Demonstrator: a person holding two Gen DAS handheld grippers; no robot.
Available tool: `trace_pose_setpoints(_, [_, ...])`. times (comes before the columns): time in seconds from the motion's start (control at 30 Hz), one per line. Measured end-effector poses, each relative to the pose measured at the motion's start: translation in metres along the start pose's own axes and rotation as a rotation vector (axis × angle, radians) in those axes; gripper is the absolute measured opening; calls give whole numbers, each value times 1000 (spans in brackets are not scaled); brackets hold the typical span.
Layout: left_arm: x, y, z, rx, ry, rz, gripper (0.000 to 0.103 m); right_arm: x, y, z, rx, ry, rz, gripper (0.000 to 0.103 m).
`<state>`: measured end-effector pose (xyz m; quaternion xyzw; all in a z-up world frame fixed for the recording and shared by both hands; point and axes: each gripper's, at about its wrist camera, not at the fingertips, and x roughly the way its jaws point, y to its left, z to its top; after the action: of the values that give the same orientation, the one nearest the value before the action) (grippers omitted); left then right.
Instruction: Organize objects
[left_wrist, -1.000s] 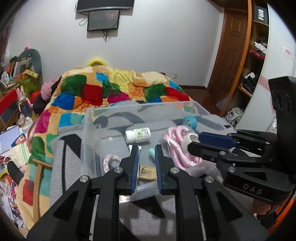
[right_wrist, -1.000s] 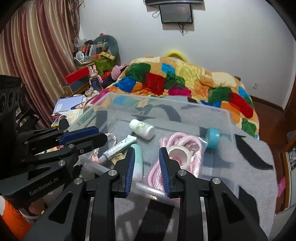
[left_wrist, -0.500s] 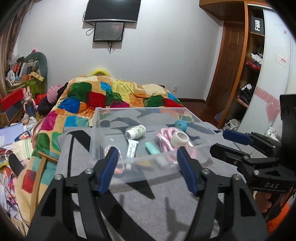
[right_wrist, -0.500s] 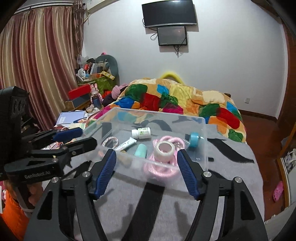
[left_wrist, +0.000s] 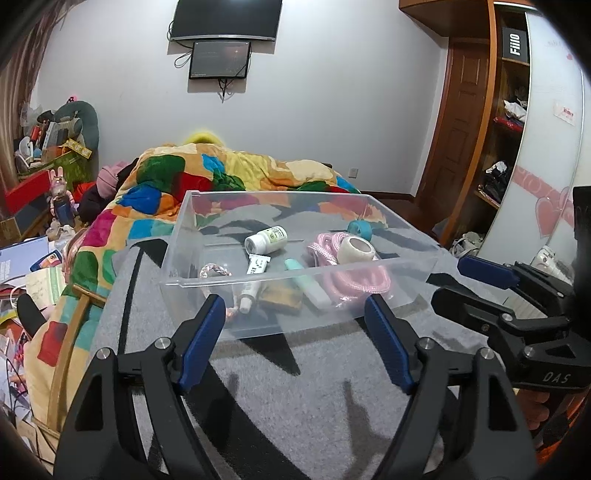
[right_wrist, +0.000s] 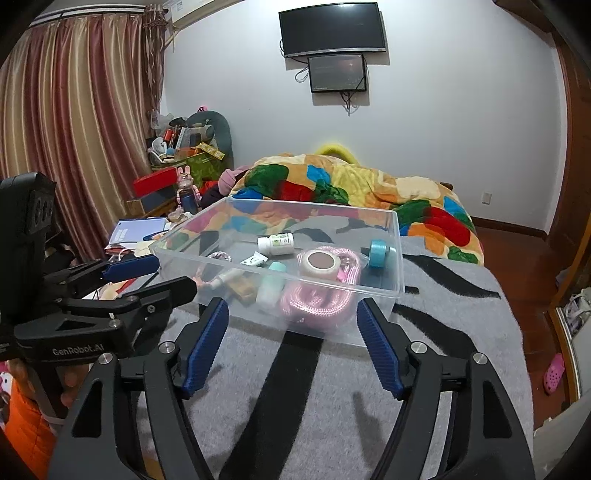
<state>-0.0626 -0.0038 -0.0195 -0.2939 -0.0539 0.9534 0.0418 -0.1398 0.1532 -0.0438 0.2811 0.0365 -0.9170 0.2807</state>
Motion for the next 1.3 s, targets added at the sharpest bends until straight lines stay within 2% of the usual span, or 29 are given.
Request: trace_pose_setpoints(1.3, [-6,-2,-1,4,-15,-8,90,1,-1,-2,8,4,13,70])
